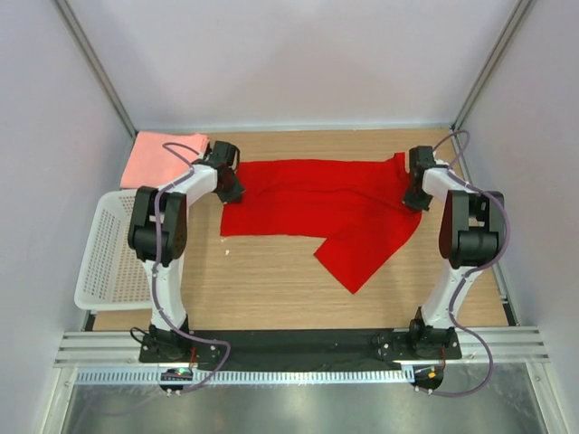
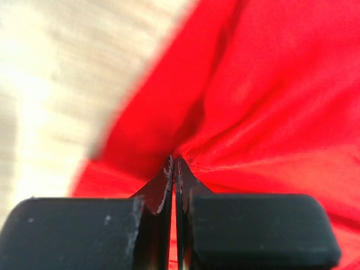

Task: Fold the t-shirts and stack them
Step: Fold the tshirt

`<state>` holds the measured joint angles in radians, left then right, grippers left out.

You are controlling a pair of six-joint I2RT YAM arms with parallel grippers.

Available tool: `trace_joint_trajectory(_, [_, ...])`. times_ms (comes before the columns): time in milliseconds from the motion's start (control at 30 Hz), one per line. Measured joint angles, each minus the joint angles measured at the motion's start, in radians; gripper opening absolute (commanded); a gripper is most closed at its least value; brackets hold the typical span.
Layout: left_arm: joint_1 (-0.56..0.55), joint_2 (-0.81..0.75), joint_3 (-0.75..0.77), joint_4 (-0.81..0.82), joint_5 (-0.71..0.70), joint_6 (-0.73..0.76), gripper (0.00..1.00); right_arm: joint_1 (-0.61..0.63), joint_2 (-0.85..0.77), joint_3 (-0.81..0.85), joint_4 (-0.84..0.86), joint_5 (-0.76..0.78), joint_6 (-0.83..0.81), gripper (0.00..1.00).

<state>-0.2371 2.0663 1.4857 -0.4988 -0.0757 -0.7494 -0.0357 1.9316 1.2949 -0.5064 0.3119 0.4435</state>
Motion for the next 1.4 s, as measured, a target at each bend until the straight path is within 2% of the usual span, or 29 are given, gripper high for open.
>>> trace_joint_trajectory(133, [-0.022, -0.038, -0.018, -0.032, -0.015, -0.014, 0.00, -0.035, -0.030, -0.017, -0.053, 0.018, -0.021, 0.01])
trace_joint_trajectory(333, [-0.008, -0.034, 0.122, -0.119, -0.035, -0.013, 0.00, -0.024, -0.080, -0.002, -0.077, -0.036, -0.057, 0.01])
trace_joint_trajectory(467, [0.019, -0.050, 0.212, -0.144, -0.036, -0.010, 0.00, -0.018, -0.137, 0.079, -0.134, -0.065, -0.075, 0.01])
trace_joint_trajectory(600, [0.027, -0.131, 0.246, -0.201, -0.038, -0.010, 0.00, -0.018, -0.241, 0.209, -0.193, -0.057, -0.089, 0.01])
trace_joint_trajectory(800, [0.027, -0.369, 0.328, -0.285, -0.053, -0.012, 0.00, -0.018, -0.487, 0.430, -0.234, -0.029, -0.137, 0.01])
trace_joint_trajectory(967, [0.019, -0.611, 0.390, -0.307, -0.055, -0.034, 0.00, -0.018, -0.769, 0.426, -0.164, -0.066, -0.199, 0.01])
trace_joint_trajectory(1133, [-0.034, -0.852, 0.403, -0.338, -0.050, -0.066, 0.00, -0.018, -0.983, 0.427, -0.135, -0.110, -0.256, 0.01])
trace_joint_trajectory(1300, [-0.062, -1.016, 0.394, -0.396, -0.027, -0.109, 0.00, -0.018, -1.111, 0.532, -0.193, -0.156, -0.304, 0.01])
trace_joint_trajectory(1400, [-0.063, -1.051, 0.427, -0.441, -0.023, -0.118, 0.00, -0.017, -1.130, 0.630, -0.217, -0.169, -0.326, 0.01])
